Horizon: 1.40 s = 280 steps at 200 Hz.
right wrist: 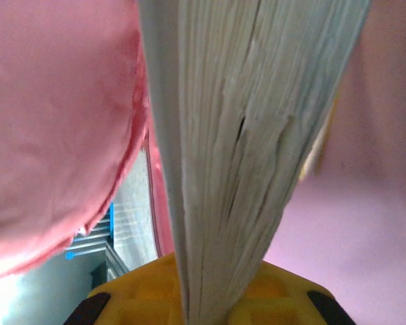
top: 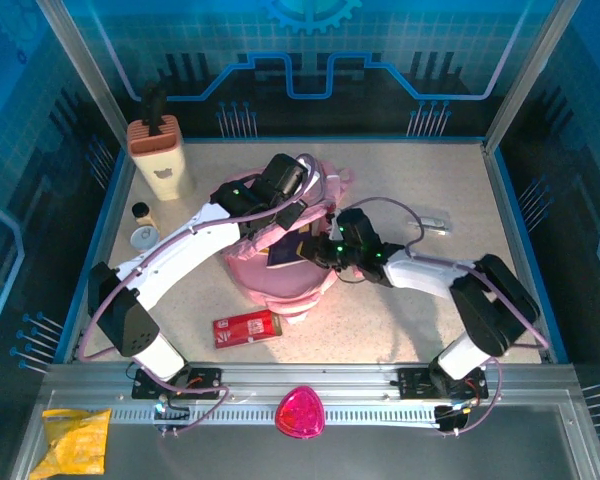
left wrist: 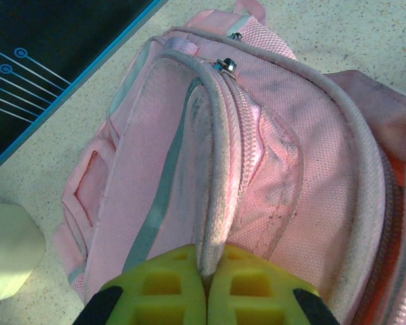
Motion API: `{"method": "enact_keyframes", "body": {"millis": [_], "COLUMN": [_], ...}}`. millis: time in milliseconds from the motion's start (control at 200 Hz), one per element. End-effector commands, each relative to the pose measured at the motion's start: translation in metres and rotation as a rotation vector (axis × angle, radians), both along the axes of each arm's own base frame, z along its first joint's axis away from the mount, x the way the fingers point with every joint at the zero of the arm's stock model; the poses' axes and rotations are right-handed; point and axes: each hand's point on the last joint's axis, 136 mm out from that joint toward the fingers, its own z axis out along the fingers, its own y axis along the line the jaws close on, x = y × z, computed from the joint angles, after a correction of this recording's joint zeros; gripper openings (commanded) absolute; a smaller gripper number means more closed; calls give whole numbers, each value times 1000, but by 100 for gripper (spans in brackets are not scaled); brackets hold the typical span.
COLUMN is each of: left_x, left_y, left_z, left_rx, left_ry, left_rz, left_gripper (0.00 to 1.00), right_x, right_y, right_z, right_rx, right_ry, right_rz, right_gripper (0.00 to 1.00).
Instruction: Pack books, pencil case, and school supplies into a backpack
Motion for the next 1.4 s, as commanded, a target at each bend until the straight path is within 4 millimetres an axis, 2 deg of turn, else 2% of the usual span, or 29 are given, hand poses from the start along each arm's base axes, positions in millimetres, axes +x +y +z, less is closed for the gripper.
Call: {"method": "enact_keyframes", "body": {"millis": [0,95,155,175,305,415,510,605,685,705,720,795,895,966,1056,1076,1106,1191,1271,1316,1396], "left_x": [17,18,18,18,18,18,18,18,18,18,17,18,18,16,14,14,12,7,0,-6,-18], "left_y": [-9,-7,-6,-6,-7,-10,-12,-13,-14,-14,-14,-15,-15,-15,-12,-11,-12,-14,-15,-17,-13], "left_z": [54,54,53,52,53,50,49,48,46,46,45,45,41,39,33,32,29,19,9,4,1], "left_rx": [-126,-128,-131,-131,-153,-168,-176,-184,-187,-189,-191,-200,-198,-195,-187,-192,-199,-237,-281,-314,-382], "left_ry": [-144,-143,-140,-138,-138,-128,-120,-112,-105,-103,-100,-96,-87,-73,-62,-58,-46,-7,37,68,107], "left_rz": [33,44,45,46,47,44,44,46,49,49,49,56,61,59,73,77,77,86,103,112,149], "left_gripper": [0,0,0,0,0,0,0,0,0,0,0,0,0,0,0,0,0,0,17,34,44], "right_x": [34,34,28,21,-10,-27,-27,-15,-3,-2,5,19,25,18,0,-2,-14,-35,-52,-61,-75], "right_y": [15,16,16,10,-16,-13,-11,-6,0,0,6,15,26,22,7,6,-5,-23,-41,-50,-66], "right_z": [19,19,26,13,-16,-24,-32,-33,-33,-34,-24,-17,-5,-3,-10,-5,-16,-14,-8,-6,-1], "right_rx": [32,23,11,-29,-216,-227,-269,-266,-285,-286,-267,-243,-204,-232,-267,-259,-279,-296,-330,-345,-367], "right_ry": [-104,-147,-178,-157,-90,-80,-76,-97,-116,-122,-145,-192,-241,-242,-213,-222,-203,-206,-208,-201,-195], "right_rz": [-51,-53,-40,-38,-63,-30,-29,-36,-35,-32,-35,-38,7,23,37,36,41,56,61,66,64], "right_gripper": [20,39,46,48,51,51,42,29,23,22,21,20,19,22,27,28,29,33,38,40,44]}}
